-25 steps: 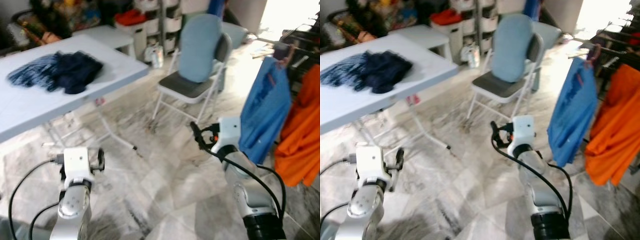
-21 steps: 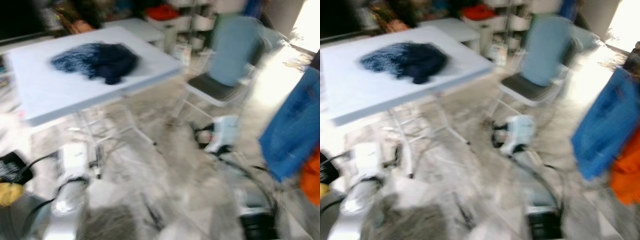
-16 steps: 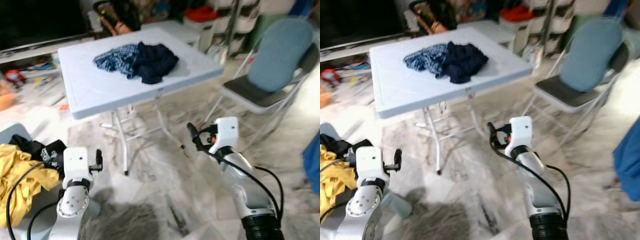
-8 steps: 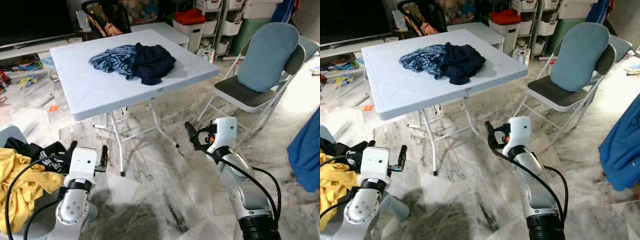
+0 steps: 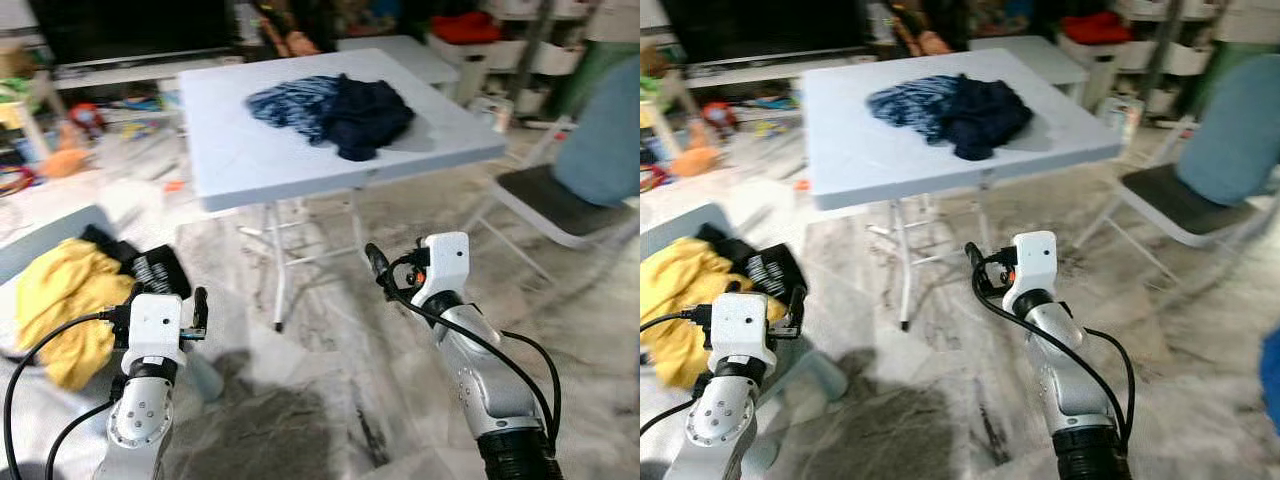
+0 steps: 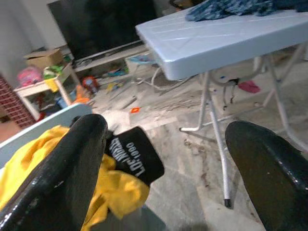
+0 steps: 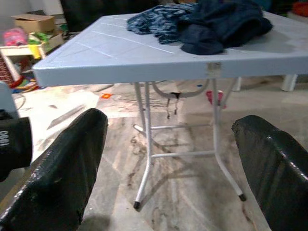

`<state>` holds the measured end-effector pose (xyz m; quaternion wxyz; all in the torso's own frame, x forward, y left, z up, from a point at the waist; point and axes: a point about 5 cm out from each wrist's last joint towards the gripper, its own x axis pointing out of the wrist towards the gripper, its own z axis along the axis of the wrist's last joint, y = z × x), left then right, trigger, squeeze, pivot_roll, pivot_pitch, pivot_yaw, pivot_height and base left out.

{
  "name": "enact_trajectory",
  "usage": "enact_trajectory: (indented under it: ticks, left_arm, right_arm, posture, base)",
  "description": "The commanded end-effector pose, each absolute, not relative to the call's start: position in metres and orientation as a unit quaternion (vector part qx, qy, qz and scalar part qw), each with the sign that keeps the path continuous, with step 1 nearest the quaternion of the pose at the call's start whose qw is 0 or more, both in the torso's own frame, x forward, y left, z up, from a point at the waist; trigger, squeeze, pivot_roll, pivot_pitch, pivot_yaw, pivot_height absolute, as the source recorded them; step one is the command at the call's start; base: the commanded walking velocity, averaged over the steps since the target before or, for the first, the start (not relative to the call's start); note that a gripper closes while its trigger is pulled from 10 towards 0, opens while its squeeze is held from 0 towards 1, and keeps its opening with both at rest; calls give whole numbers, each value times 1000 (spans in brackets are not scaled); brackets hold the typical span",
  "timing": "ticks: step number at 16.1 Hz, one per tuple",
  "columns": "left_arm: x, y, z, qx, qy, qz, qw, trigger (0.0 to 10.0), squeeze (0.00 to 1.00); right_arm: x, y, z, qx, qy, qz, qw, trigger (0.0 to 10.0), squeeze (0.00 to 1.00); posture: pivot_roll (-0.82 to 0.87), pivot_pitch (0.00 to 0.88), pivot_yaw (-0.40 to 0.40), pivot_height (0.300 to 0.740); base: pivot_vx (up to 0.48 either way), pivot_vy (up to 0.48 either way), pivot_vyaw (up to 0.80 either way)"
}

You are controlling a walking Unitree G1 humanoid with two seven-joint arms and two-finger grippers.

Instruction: Hang hanger

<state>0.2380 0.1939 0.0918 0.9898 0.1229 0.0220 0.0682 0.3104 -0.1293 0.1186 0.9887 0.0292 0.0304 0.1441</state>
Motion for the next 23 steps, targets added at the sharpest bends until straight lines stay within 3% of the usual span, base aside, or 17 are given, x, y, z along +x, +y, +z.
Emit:
enact_trajectory:
  ticks: [1, 17, 23]
  left_arm:
    - [238, 198, 91, 118, 28, 79, 989, 10000, 0]
    - [238, 197, 90, 75, 36, 80, 993, 10000, 0]
    - [239, 197, 90, 71, 37, 77, 994, 10000, 0]
  right_arm:
    - [313, -127, 125, 30, 19, 147, 988, 10000, 0]
    - [311, -121, 126, 27, 16, 174, 984, 10000, 0]
    - [311, -121, 126, 29, 16, 174, 984, 10000, 0]
  posture:
    - [31, 0, -6, 740]
    - [24, 0, -14, 740]
    - [24, 0, -12, 740]
  base:
    - [0, 0, 800]
    - [0, 0, 800]
    - [181, 0, 266]
